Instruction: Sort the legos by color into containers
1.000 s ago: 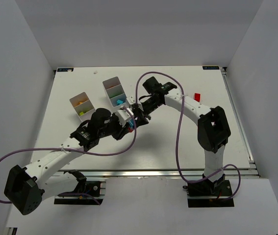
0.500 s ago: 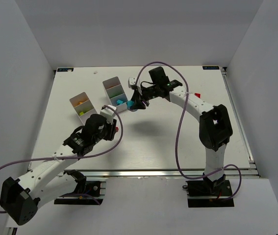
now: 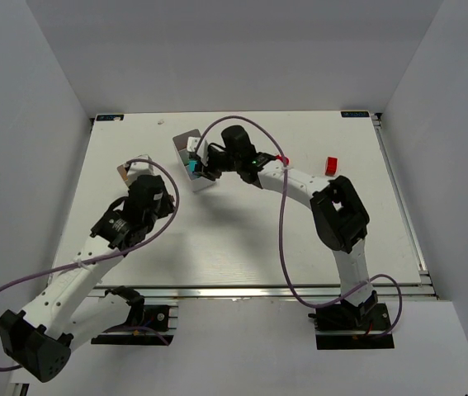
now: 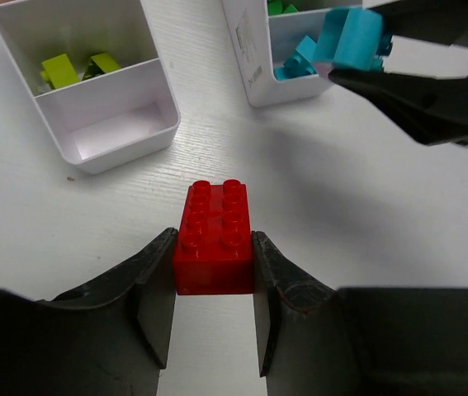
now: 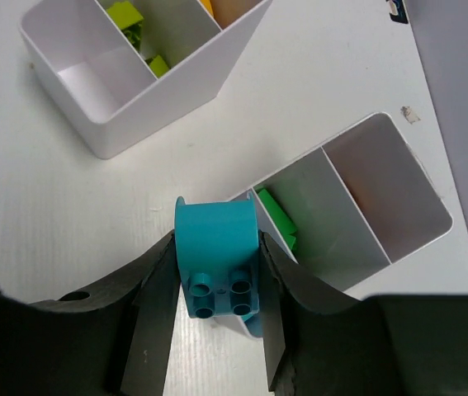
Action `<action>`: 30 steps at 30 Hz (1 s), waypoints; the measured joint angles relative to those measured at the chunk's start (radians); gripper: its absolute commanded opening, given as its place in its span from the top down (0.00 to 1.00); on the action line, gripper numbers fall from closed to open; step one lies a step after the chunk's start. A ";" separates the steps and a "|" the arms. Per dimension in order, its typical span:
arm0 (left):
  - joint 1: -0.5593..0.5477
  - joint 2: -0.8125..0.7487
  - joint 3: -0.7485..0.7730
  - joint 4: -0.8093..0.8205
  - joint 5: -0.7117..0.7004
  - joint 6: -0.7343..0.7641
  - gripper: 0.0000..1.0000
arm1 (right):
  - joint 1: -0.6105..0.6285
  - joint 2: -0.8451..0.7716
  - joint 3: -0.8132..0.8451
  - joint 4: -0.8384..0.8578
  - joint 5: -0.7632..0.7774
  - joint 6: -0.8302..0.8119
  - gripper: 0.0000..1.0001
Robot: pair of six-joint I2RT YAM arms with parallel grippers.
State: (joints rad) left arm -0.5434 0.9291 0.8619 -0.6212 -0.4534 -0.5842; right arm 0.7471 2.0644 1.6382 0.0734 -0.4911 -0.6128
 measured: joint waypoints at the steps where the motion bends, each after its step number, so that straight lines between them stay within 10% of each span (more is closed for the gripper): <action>1: 0.013 0.005 0.012 -0.009 0.002 -0.018 1.00 | 0.005 0.012 0.002 0.013 0.013 -0.016 1.00; 16: 0.076 -0.014 0.050 -0.061 0.019 -0.088 1.00 | 0.006 0.105 0.043 0.037 0.177 -0.161 0.86; 30: 0.083 -0.044 0.050 -0.079 0.019 -0.101 1.00 | 0.008 0.129 0.064 0.030 0.216 -0.216 0.38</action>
State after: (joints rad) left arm -0.4603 0.8852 0.9115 -0.7006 -0.4339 -0.6857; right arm 0.7551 2.1933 1.7020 0.1036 -0.2749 -0.8288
